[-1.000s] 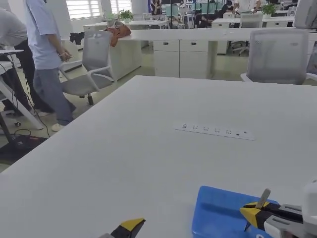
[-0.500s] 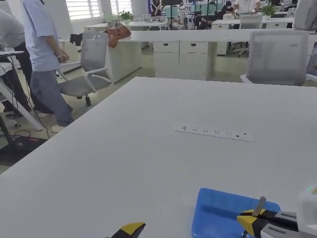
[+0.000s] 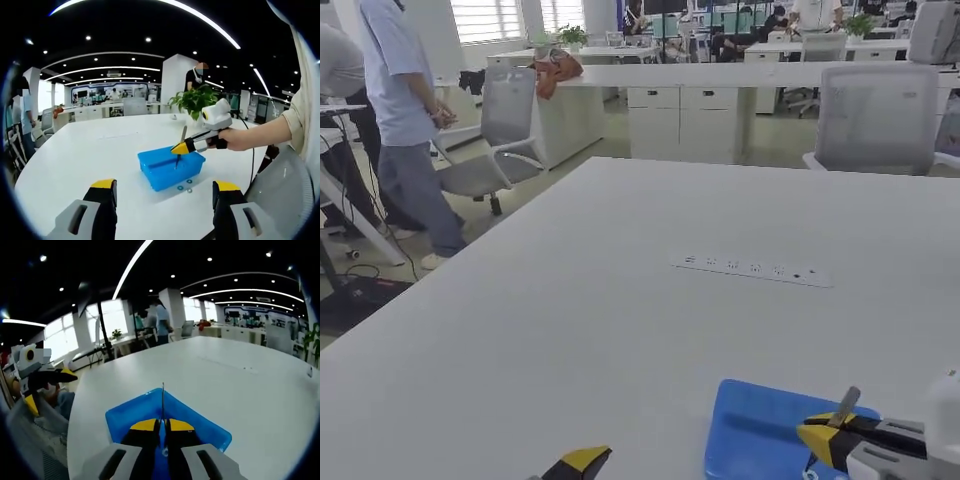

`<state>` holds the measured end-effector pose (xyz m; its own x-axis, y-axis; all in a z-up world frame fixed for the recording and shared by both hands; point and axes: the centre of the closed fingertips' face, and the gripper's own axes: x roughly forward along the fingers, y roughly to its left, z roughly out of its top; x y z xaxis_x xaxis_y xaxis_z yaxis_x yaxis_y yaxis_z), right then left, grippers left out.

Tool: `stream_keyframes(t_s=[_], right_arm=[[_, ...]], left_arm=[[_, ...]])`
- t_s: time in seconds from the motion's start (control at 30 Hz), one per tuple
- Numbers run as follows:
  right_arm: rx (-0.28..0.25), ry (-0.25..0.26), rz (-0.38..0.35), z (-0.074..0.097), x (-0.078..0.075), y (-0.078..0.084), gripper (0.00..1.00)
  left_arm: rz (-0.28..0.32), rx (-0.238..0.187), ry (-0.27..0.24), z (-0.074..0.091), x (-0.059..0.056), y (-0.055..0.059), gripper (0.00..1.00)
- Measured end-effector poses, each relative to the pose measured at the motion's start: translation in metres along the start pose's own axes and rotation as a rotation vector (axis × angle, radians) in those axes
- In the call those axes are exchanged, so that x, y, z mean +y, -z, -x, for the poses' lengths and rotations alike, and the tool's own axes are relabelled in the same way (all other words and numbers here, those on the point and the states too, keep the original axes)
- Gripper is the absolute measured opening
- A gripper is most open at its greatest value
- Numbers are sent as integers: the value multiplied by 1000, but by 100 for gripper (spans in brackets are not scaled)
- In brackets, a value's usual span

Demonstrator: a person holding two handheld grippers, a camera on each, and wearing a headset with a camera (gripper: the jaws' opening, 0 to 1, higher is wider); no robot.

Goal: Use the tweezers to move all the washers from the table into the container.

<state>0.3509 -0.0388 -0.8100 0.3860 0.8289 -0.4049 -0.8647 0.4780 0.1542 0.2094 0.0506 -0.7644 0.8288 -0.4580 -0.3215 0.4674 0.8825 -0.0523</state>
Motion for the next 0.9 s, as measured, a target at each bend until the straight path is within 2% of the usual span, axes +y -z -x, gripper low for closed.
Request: stream_keyframes(t_s=[0.27,0.47,0.63,0.9], right_arm=[[-57,24,-52,16,-3,-12,4],[-103,32,-98,33,2,-19,3],[-138,9,-127,43,17,-23,3],[-131,-69,-135,44,53,-14,4]], left_arm=[[3,-18,-7,1,1,-3,80],[5,-29,-10,2,1,-5,80],[-1,-21,-4,2,0,-3,80],[-4,-16,-3,2,0,-3,79]])
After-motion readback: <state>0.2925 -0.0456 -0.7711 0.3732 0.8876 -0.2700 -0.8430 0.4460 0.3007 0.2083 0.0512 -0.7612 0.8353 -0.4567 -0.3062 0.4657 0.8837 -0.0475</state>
